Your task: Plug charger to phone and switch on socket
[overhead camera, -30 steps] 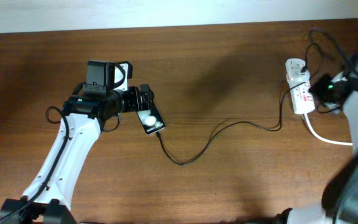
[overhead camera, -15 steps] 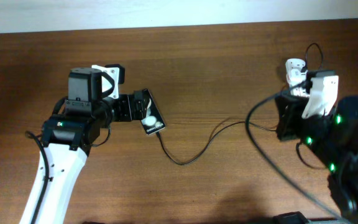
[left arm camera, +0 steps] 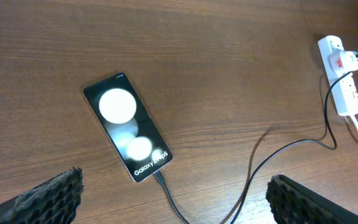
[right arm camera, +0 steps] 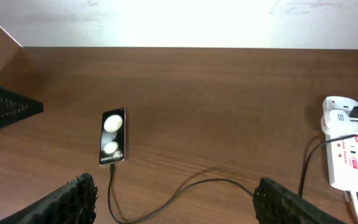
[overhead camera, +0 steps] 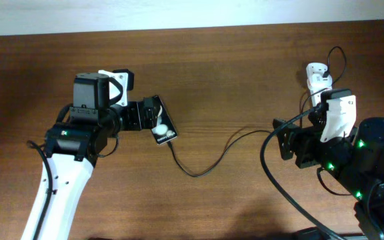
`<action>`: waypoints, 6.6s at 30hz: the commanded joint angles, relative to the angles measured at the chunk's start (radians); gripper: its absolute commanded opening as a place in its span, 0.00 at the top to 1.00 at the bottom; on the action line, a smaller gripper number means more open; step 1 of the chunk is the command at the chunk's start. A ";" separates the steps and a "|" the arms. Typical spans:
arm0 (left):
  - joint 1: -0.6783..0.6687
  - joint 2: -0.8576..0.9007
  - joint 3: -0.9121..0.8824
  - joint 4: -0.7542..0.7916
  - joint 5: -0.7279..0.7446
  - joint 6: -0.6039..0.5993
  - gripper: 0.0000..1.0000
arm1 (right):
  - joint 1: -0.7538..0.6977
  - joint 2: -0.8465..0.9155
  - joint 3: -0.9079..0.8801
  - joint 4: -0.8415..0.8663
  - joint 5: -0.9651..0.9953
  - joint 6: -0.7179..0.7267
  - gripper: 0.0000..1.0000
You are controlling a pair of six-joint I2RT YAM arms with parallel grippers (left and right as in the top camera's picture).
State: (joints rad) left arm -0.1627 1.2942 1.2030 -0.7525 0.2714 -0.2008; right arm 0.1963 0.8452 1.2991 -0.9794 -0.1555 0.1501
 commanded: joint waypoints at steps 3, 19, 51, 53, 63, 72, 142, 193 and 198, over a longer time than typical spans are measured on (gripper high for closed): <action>-0.003 -0.006 0.013 0.001 -0.006 0.019 0.01 | 0.007 -0.002 0.005 -0.017 -0.002 -0.004 0.16; -0.003 -0.006 0.012 0.001 -0.007 0.019 0.01 | 0.007 -0.002 0.005 -0.012 -0.002 -0.004 0.15; -0.003 -0.006 0.012 0.001 -0.006 0.019 0.01 | 0.007 -0.001 0.005 -0.084 0.002 -0.004 0.01; -0.003 -0.006 0.013 0.001 -0.007 0.019 0.01 | 0.007 -0.001 0.005 -0.084 0.002 -0.004 0.01; -0.003 -0.006 0.012 0.002 -0.006 0.019 0.01 | 0.007 -0.001 0.005 -0.084 0.002 -0.004 0.01; -0.005 -0.051 0.005 -0.041 -0.044 0.019 0.01 | 0.007 -0.001 0.005 -0.084 0.002 -0.004 0.01; 0.134 -1.289 -1.194 0.680 -0.381 -0.187 0.01 | 0.003 -0.064 -0.169 0.047 0.112 -0.130 0.01; 0.134 -1.289 -1.194 0.680 -0.381 -0.187 0.01 | -0.085 -0.842 -1.294 0.913 0.009 -0.132 0.01; 0.134 -1.289 -1.194 0.680 -0.381 -0.187 0.01 | -0.085 -0.842 -1.294 0.913 0.009 -0.132 0.01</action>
State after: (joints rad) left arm -0.0360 0.0109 0.0113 -0.0685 -0.1085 -0.4046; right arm 0.1135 0.0120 0.0124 -0.0631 -0.1329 0.0219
